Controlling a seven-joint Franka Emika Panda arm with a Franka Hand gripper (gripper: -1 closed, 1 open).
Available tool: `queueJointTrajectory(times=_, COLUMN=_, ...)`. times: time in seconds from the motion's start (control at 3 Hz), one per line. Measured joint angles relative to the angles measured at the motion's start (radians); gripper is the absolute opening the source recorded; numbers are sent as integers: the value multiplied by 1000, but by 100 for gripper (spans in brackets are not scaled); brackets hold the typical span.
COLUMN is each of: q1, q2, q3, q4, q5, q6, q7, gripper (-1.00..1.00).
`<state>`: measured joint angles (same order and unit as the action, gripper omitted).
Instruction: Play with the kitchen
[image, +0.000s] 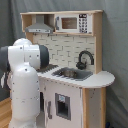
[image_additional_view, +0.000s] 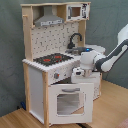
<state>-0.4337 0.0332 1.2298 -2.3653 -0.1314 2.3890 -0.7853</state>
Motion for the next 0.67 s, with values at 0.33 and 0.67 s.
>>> queueJointTrajectory(times=0.33, q1=2, q2=74, q3=0, q4=24, q5=-68, q6=1, q7=54, gripper=-100)
queueJointTrajectory(times=0.67, q1=9, q2=134, q3=-1, q4=43, q5=-130, q6=0, q7=105, gripper=-100)
